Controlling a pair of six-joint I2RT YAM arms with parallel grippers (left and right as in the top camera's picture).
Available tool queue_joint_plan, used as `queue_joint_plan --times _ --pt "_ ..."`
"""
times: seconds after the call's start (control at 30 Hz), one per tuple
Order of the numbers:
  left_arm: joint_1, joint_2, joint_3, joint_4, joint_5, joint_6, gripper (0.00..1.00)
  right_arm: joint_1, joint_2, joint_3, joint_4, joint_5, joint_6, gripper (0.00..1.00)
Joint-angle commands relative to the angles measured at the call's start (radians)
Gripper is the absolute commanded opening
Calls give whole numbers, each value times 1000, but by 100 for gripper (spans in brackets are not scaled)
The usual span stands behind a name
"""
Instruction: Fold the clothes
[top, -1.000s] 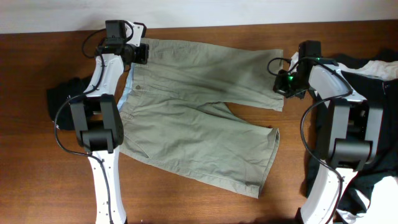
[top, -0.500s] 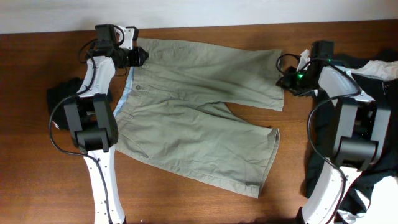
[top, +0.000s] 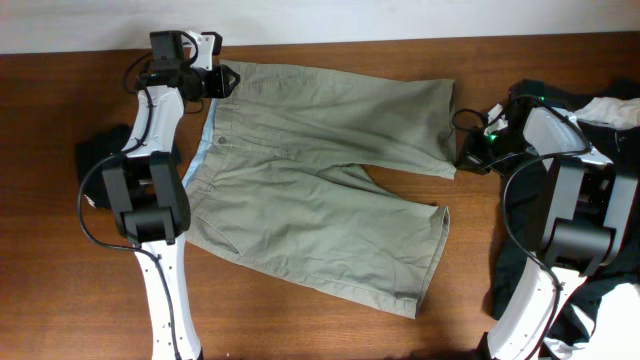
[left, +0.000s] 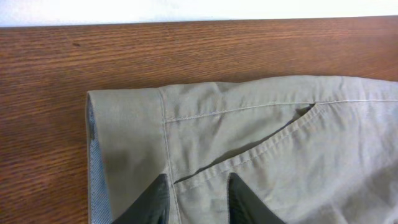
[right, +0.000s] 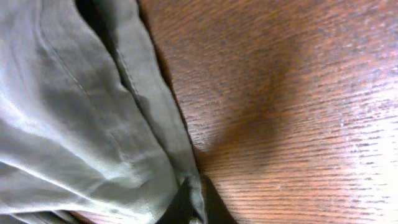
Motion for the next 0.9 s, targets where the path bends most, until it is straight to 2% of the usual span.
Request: queue_joint_plan --times 0.0,0.1,0.17,0.2,0.23,0.27,0.3,0.33,0.4,0.43,0.5,0.53,0.6,0.73,0.83,0.87 --pt "-29 35 20 -9 -94 24 34 6 -45 9 10 30 -19 38" --pt "-30 43 21 -18 -174 28 35 6 -45 9 16 31 -19 38" --pt "-7 34 33 -17 -175 6 40 6 -45 9 36 31 -19 39" --pt "7 27 35 -19 -144 -11 40 6 -45 9 55 30 -19 42" --pt "22 21 35 -19 -75 -12 40 7 -45 9 79 31 -19 56" --pt "33 12 36 -17 -51 -16 41 12 -45 3 109 31 -19 63" --pt "43 -2 36 -18 -51 -19 43 20 -44 0 140 30 -19 64" --pt "55 -16 35 -23 -52 -18 45 35 -41 0 161 26 -19 54" --pt "60 -18 35 -56 -57 -18 45 67 -41 0 171 15 -20 46" --pt "56 -8 34 -85 -63 -13 45 86 -41 0 152 10 -24 33" --pt "34 19 34 -122 -63 24 45 111 -41 0 105 11 -72 30" --pt "24 29 34 -126 -63 24 45 117 -41 0 60 23 -71 7" --pt "10 32 34 -122 -63 24 43 115 -43 0 -1 24 -71 4" --pt "18 31 36 -117 -43 24 43 94 -70 11 -142 193 -68 4" --pt "18 31 36 -64 -44 24 46 90 -70 14 -139 192 -68 4" --pt "14 31 36 -62 -43 24 46 87 -71 18 -137 166 -69 17"
